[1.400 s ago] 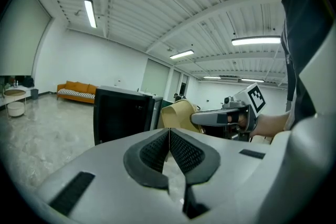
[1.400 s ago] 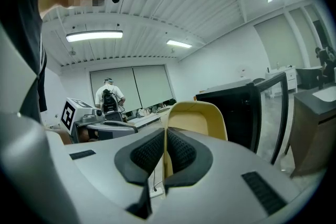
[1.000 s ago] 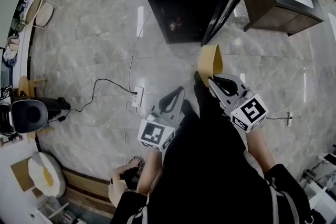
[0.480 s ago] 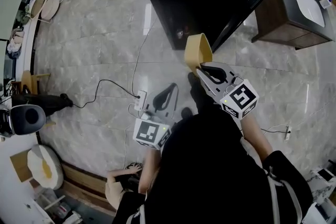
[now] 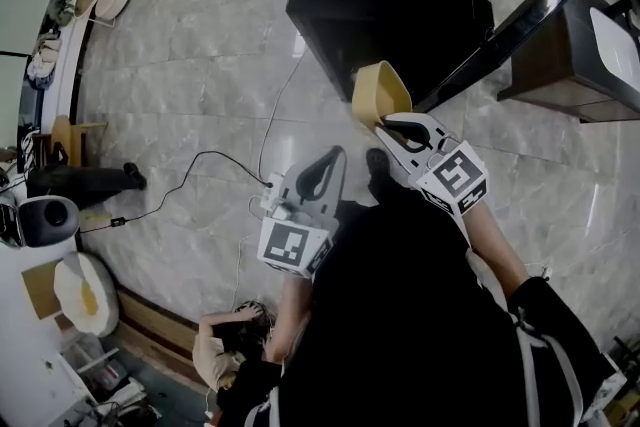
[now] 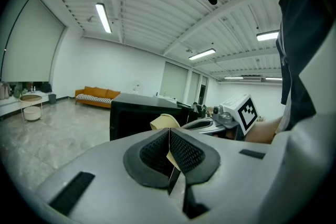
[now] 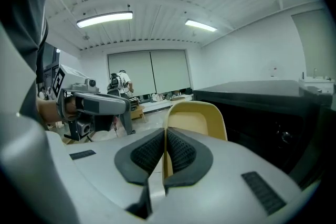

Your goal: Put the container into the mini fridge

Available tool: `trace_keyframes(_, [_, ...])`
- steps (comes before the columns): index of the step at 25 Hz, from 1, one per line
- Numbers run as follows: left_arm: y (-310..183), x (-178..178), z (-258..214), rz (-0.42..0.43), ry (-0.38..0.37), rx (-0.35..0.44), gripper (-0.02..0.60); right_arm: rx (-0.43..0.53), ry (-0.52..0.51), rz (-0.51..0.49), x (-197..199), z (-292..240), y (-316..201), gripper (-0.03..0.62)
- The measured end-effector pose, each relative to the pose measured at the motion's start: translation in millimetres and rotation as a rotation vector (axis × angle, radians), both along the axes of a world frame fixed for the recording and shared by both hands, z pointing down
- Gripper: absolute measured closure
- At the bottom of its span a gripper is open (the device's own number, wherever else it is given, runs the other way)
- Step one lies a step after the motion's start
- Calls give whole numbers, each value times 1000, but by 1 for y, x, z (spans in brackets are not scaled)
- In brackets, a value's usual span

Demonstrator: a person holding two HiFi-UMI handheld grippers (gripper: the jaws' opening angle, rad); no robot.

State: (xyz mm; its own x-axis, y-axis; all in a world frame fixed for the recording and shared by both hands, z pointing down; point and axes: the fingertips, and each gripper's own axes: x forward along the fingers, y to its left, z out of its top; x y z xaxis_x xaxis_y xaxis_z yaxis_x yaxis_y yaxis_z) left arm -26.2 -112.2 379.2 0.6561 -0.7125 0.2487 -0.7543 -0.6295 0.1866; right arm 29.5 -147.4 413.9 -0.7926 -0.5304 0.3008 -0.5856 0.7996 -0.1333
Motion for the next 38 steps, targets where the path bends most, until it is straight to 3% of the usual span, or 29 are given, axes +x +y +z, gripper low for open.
trace_keyframes(6, [-13,-2,10,-53,-15,-35,548,-1,91,-75,-9,23,-23,565])
trace_keyframes(11, [-23,0,8,-100,26,-31,548,42,268,-101,-10,59,-38,565])
trace_keyframes(16, [-25,-9,11,-112,8,-56,548,93,425,-124,-16,82,-52,565])
trace_keyframes(19, [-30,-10,9,-123,47,-61,548,125,511,-126,-16,97,-61,565])
trace_keyframes(29, [-45,-12,9,-119,49,-40,548,221,768,-93,0,169,-106,565])
trace_keyframes(34, [-49,-7,14,-114,35,-42,548,220,850,-65,10,216,-129,565])
trace_keyframes(38, [-47,-20,5,-174,50,-46,548,240,938,-70,12,250,-134,565])
